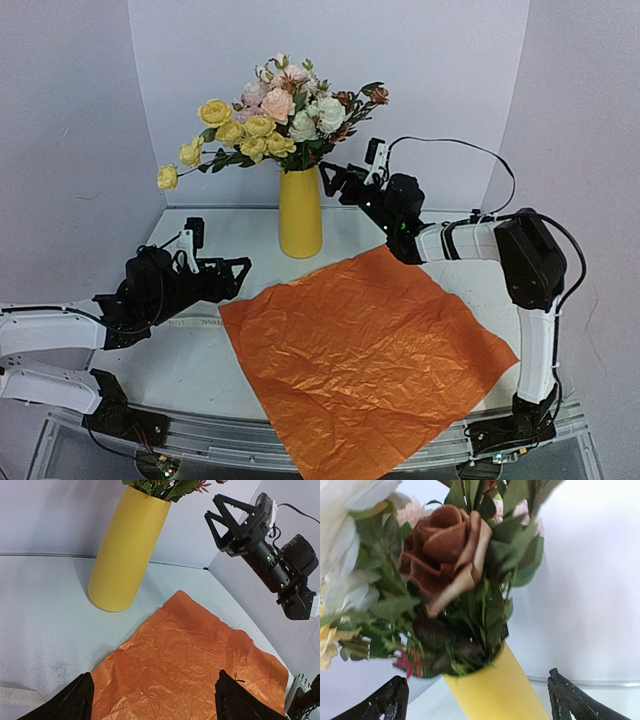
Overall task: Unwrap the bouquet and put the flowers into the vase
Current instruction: Insert the fake flower into the vase, then reset both arms
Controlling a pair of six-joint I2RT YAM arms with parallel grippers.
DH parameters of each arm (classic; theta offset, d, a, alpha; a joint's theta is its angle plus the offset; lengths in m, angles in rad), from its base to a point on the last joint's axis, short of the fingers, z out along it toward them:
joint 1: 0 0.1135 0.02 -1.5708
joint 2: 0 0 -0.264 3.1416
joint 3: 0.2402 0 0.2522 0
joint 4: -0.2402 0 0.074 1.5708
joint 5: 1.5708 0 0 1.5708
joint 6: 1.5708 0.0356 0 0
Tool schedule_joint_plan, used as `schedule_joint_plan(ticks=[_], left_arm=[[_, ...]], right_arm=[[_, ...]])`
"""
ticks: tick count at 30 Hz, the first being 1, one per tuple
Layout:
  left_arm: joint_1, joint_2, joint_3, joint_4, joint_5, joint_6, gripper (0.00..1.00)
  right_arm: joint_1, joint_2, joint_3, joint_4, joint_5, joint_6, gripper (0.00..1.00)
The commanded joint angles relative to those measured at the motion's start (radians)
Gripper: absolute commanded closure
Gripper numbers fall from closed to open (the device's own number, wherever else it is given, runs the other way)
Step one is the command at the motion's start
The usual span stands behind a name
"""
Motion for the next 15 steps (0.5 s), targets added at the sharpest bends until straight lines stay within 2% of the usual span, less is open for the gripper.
schedule_joint_plan(ticks=[1, 9, 11, 12, 15], left_arm=[[0.008, -0.037, 0.012, -0.01, -0.002, 0.031, 0.15], [0.008, -0.067, 0.0, -0.02, -0.016, 0.089, 0.13], [0.008, -0.075, -0.001, -0.023, -0.013, 0.107, 0.1], [0.009, -0.078, -0.002, -0.025, -0.009, 0.116, 0.03], [0.01, -0.078, 0.0, -0.032, -0.017, 0.142, 0.01]], right_arm=[[0.005, -0.137, -0.132, 0.093, -0.001, -0.012, 0.02], [0.005, -0.35, -0.455, 0.127, 0.039, -0.058, 0.02], [0.006, -0.418, -0.541, 0.122, 0.061, -0.092, 0.02], [0.005, -0.455, -0.586, 0.113, 0.078, -0.109, 0.02], [0.006, -0.542, -0.673, 0.078, 0.116, -0.146, 0.02]])
